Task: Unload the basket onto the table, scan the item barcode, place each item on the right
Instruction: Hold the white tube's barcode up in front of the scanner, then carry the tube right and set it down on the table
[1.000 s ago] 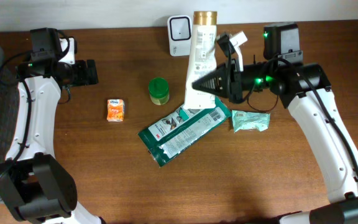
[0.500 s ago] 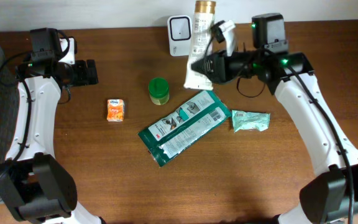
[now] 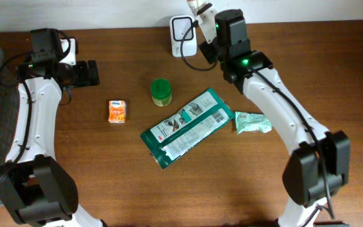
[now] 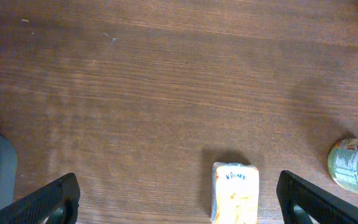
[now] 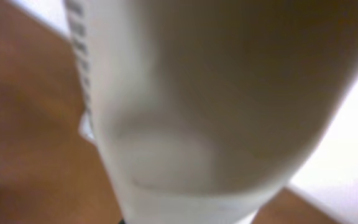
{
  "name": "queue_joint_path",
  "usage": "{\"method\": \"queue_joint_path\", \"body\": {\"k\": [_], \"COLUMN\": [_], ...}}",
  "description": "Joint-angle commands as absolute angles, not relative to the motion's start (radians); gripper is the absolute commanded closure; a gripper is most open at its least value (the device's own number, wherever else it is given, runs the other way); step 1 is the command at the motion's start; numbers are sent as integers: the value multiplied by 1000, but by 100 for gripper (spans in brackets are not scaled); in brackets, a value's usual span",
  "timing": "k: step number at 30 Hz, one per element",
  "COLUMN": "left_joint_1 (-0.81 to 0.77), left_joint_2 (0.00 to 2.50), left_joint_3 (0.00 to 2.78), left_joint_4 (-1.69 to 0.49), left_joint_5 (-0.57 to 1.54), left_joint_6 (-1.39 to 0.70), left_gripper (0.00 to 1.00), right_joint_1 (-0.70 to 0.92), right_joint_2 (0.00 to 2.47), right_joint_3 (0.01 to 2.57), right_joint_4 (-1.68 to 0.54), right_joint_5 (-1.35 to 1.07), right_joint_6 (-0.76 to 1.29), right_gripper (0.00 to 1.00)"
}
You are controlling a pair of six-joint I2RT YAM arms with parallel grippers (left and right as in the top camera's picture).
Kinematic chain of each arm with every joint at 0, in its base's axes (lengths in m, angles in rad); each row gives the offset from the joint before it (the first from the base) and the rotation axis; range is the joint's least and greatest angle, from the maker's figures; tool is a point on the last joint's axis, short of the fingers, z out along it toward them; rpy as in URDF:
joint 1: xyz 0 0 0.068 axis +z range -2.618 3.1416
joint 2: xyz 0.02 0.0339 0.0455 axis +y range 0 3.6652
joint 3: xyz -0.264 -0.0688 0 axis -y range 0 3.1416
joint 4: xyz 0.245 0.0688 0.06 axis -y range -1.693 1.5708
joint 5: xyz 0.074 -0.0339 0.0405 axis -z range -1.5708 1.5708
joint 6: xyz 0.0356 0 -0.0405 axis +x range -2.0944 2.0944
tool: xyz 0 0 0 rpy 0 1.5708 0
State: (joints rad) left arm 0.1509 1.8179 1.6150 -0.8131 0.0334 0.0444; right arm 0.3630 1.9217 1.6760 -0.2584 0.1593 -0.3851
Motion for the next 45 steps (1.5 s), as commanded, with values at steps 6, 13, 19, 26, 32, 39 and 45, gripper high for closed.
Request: {"method": "queue_joint_path", "body": {"k": [6, 13, 19, 26, 32, 39, 45], "left_joint_1": [152, 152, 152, 152, 152, 152, 152], "left_joint_2": [1825, 1825, 1825, 1825, 1825, 1825, 1825], "left_joint_3": [1635, 1635, 1635, 1635, 1635, 1635, 1635], "left_joint_4": [-812, -812, -812, -812, -812, -812, -812], "left_joint_5": [30, 30, 30, 30, 30, 30, 30], "left_joint_6": [49, 49, 49, 49, 49, 49, 49], "left_gripper": [1, 1, 1, 1, 1, 1, 1], "right_joint_1": [395, 395, 392, 377, 363, 340, 338], "right_joint_2": [2113, 2253, 2339, 2450, 2477, 2477, 2479], "right_joint_3": [1715, 1716, 1716, 1771, 1890, 1906, 1906], "right_joint_4": [89, 324, 441, 539, 437, 365, 350], "right_joint_5": [506, 558, 504, 455, 457, 471, 467], "right_joint_6": [-740, -887, -1034, -1187, -1189, -1143, -1140], "right_gripper": [96, 96, 96, 96, 96, 96, 96]}}
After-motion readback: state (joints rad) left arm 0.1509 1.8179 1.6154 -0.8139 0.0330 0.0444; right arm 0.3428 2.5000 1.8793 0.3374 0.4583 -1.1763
